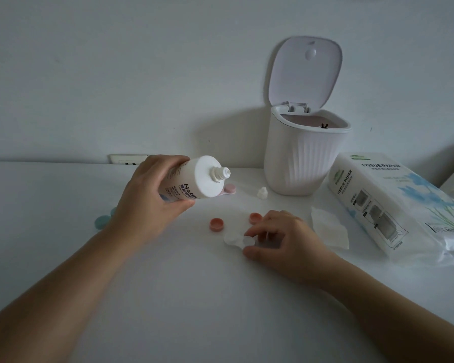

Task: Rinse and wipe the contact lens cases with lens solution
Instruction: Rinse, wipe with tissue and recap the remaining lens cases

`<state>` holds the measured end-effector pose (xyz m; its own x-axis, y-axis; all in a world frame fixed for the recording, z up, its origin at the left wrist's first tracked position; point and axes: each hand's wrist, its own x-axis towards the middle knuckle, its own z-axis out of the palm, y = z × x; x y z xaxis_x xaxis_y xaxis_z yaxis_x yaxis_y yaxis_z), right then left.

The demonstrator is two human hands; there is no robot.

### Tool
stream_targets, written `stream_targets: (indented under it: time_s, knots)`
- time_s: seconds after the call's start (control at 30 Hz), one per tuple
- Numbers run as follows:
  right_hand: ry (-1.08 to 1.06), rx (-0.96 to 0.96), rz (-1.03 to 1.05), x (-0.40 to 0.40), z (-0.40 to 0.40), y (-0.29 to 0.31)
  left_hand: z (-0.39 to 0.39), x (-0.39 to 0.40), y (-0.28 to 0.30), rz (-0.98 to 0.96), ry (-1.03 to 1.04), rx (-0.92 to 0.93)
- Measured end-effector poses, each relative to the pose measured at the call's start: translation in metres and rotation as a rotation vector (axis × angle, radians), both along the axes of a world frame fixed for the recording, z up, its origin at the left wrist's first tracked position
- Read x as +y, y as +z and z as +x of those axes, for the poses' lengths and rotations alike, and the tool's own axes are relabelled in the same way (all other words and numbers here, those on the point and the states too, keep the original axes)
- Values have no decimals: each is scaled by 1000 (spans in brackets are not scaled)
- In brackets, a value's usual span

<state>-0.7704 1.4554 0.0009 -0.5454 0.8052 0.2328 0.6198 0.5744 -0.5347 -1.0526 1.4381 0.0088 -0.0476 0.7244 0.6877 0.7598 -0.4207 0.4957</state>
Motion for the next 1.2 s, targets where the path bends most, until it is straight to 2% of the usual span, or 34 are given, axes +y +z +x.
stream_targets:
  time_s: [0.33, 0.67, 1.2]
  knots:
    - [-17, 158, -92, 27, 2, 32, 2, 0, 5, -25, -31, 107]
    - [20, 277, -223, 28, 9, 24, -1, 6, 1, -30, -4, 190]
    - [25, 337, -176, 15, 6, 22, 8, 4, 2, 25, -26, 277]
